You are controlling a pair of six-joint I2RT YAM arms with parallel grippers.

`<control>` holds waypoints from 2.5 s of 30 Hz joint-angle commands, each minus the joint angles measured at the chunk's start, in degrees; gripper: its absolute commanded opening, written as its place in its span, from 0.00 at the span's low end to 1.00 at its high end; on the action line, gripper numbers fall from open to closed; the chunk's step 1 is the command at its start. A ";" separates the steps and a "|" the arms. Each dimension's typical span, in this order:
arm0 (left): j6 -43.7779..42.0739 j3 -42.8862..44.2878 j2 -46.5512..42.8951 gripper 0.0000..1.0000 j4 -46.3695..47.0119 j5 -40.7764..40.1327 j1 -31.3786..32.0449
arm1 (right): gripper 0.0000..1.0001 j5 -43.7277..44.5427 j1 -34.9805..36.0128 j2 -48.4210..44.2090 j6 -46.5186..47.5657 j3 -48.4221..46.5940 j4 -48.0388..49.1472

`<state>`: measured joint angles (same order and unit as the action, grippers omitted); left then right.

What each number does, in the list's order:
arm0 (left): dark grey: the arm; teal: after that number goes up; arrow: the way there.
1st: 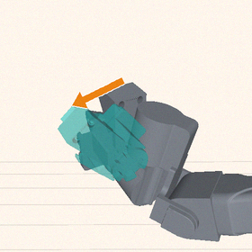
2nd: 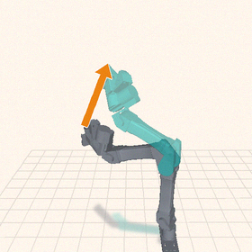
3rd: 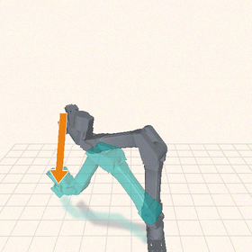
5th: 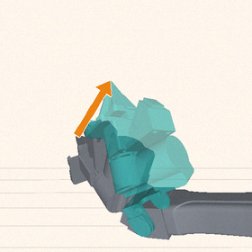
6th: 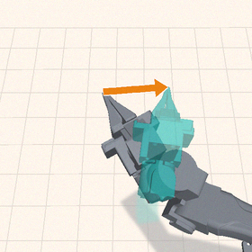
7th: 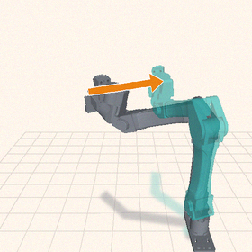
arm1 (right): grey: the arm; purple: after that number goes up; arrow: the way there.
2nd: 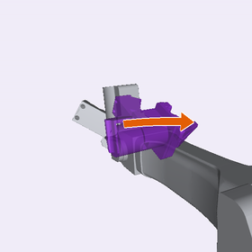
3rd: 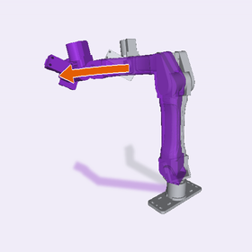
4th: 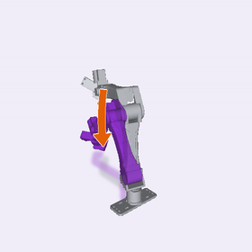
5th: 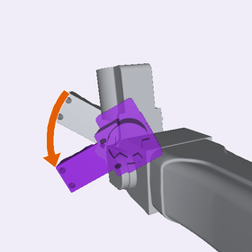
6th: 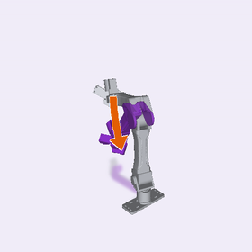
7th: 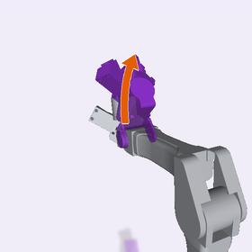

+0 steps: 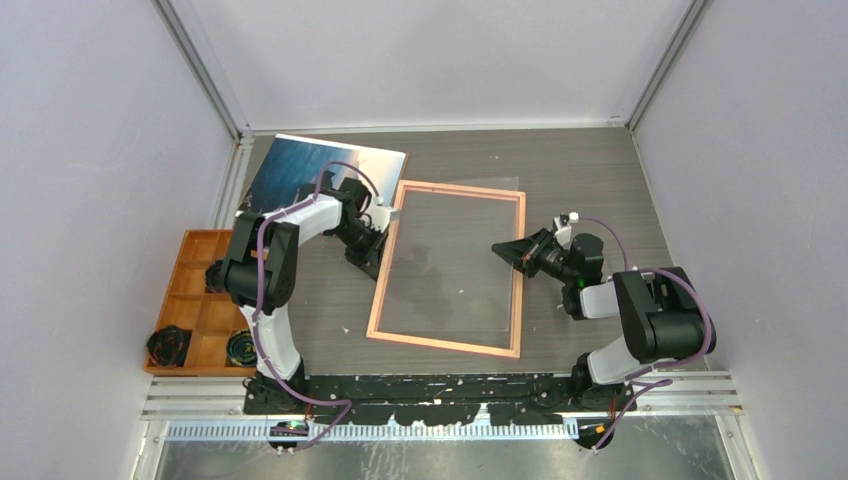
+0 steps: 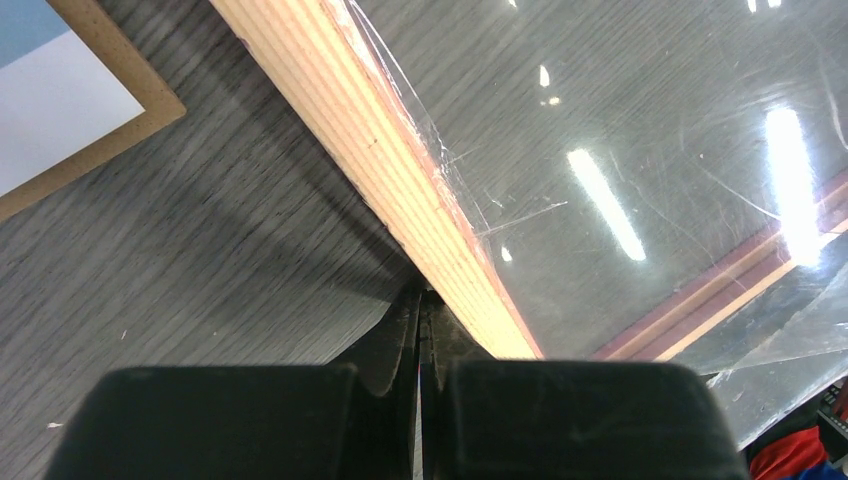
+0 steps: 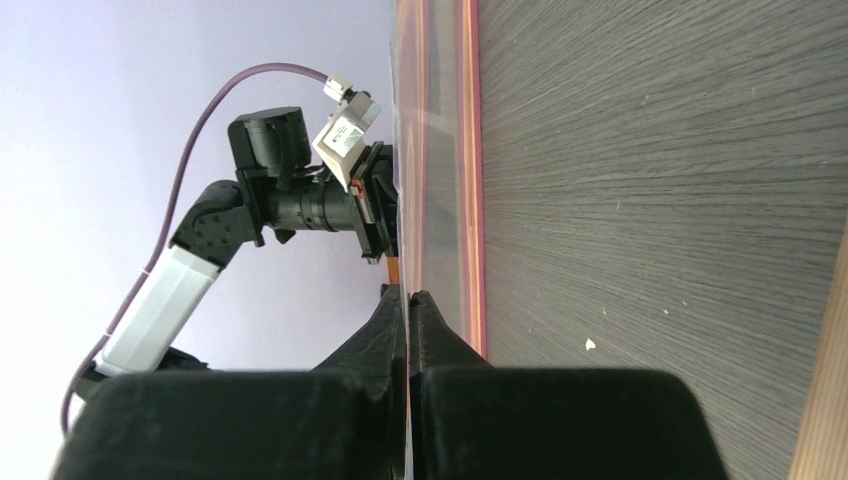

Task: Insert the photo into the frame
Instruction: Place the photo frame item in the photo frame.

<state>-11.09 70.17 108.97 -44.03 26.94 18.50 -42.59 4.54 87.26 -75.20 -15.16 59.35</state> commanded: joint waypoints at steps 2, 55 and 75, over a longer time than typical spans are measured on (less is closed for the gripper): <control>-1.04 -0.39 2.18 0.01 2.98 -0.75 1.79 | 0.01 3.06 3.26 -5.68 6.71 -1.28 -9.42; -1.13 -1.37 0.56 0.00 2.82 -0.41 2.33 | 0.01 16.90 11.88 -26.56 -0.50 -3.42 -28.80; -1.59 -1.84 0.19 0.00 2.76 -0.31 2.33 | 0.01 12.81 11.53 -20.89 7.82 -7.77 -32.61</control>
<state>-11.16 70.19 108.86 -43.92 26.63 19.68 -26.30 15.59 65.32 -71.72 -19.79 27.73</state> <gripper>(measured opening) 0.010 0.024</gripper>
